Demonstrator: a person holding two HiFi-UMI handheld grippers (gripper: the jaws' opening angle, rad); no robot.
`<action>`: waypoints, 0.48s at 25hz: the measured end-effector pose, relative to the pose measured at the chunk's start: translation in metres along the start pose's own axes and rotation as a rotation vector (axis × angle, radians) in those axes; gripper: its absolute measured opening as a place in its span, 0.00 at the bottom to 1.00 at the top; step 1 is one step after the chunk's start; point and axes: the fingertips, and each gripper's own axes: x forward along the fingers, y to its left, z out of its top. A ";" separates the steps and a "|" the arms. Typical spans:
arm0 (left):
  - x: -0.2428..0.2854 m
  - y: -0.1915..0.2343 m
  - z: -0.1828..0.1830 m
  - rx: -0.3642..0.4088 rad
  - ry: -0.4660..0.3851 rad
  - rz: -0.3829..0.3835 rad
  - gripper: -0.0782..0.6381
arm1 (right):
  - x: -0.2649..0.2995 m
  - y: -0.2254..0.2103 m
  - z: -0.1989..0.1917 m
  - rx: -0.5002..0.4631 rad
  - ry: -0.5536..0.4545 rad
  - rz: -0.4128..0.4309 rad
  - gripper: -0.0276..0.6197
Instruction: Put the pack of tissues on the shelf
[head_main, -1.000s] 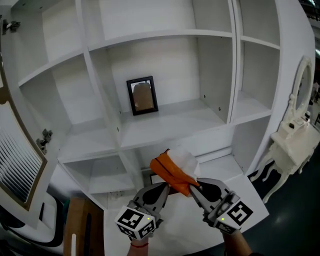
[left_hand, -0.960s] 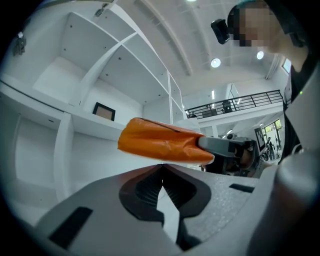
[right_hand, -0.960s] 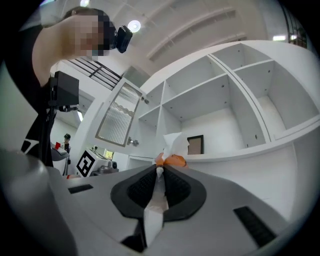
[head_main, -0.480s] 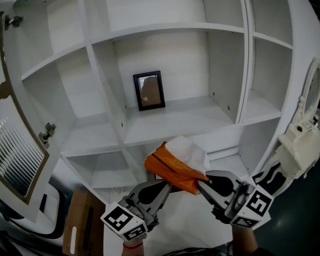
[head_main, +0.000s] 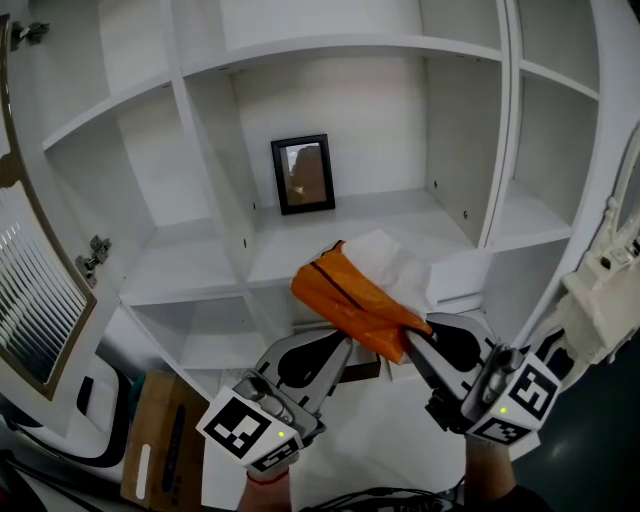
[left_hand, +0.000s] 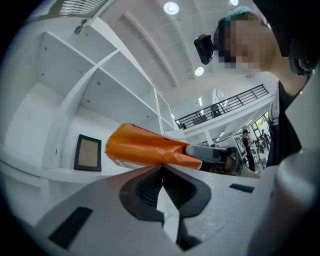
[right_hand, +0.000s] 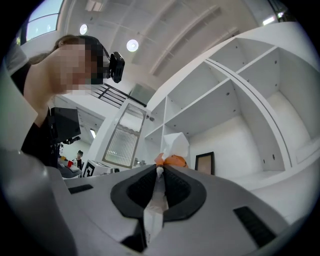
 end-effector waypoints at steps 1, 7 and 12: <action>0.003 0.001 0.003 0.006 -0.007 0.004 0.12 | 0.000 -0.003 0.003 -0.001 -0.008 -0.010 0.08; 0.030 0.015 0.004 0.021 -0.015 0.028 0.12 | 0.008 -0.024 0.012 -0.075 -0.003 -0.102 0.08; 0.046 0.029 0.000 0.008 -0.013 0.053 0.12 | 0.016 -0.039 0.010 -0.148 0.035 -0.194 0.08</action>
